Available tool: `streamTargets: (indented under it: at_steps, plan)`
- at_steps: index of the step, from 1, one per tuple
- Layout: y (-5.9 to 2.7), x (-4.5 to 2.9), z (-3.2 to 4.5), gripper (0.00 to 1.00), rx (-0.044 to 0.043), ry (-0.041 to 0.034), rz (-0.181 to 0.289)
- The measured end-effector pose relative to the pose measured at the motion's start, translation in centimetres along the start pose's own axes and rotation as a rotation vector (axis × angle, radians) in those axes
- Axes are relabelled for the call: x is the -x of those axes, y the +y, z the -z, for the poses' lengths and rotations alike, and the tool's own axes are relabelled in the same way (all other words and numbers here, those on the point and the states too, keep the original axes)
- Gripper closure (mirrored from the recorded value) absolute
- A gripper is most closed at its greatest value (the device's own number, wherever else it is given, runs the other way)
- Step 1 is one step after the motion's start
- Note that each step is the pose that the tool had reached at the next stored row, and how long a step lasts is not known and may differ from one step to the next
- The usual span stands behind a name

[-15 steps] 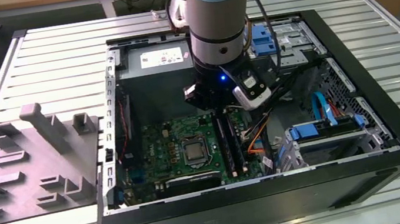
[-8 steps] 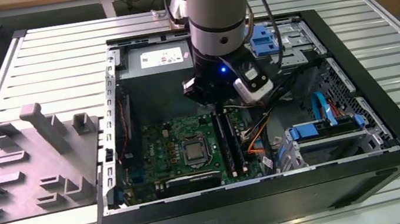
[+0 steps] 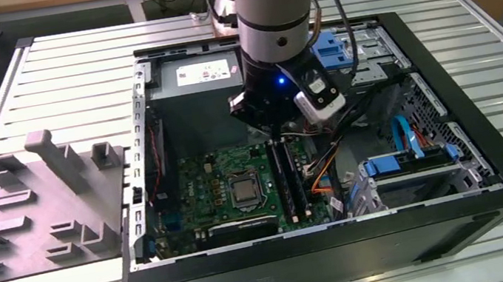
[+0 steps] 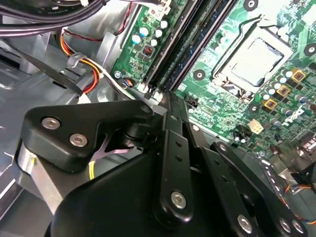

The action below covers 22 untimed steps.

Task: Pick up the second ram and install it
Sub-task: 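Press down the second ram until it locks into place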

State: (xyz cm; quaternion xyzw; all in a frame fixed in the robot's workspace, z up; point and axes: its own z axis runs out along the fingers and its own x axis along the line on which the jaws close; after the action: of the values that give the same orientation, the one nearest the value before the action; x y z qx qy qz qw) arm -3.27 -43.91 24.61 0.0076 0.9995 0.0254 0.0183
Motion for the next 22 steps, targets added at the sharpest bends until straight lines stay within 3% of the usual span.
streamTargets:
  at_steps: [7,22]
  plan:
    - [-1.15,-0.09,0.07,0.9,-0.0003,0.0,0.0]
    - [-5.56,-0.09,0.28,0.9,-0.0011,0.0001,0.0]
